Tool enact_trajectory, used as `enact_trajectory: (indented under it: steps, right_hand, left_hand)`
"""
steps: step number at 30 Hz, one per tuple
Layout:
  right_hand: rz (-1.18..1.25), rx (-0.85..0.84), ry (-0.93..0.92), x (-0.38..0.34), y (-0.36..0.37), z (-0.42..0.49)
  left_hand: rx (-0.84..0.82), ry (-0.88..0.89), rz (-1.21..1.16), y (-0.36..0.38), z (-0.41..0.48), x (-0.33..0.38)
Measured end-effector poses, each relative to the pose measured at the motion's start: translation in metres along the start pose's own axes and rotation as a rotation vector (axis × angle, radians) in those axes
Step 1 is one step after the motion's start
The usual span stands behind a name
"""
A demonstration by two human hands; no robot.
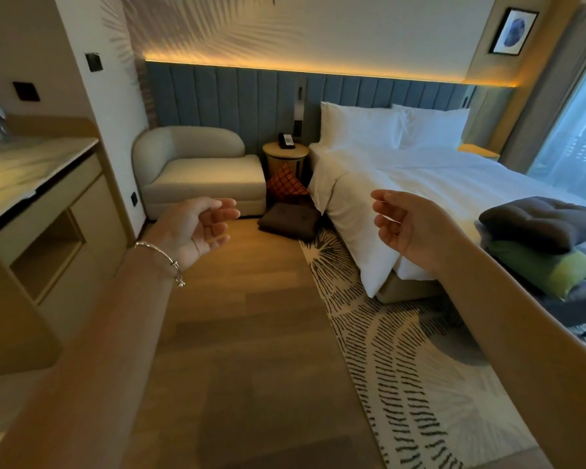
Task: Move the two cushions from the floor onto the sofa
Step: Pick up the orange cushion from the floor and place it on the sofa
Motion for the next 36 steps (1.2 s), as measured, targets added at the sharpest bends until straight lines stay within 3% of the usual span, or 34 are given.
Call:
enact_trajectory:
  steps: [16,29,36]
  right_hand:
    - [0.028,0.009,0.043,0.041,0.035,0.169]
    - [0.036,0.049,0.019,0.050,0.004,0.315]
    - [0.100,0.021,0.049,0.057,0.001,0.414]
  left_hand:
    - [-0.028,-0.033,0.045,-0.034,0.170,0.012]
    - [-0.108,-0.050,0.036,-0.014,0.342,0.001]
    - [-0.015,-0.017,0.057,-0.023,0.427,-0.004]
Point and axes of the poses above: each hand's wrist, its own z-axis towards the middle knuckle, its own y-axis out of the palm, x = y × z, the point moved 5 cm from there along z, towards the middle knuckle, and after that the axes turned 12 degrees about z, right-handed, at the moved point
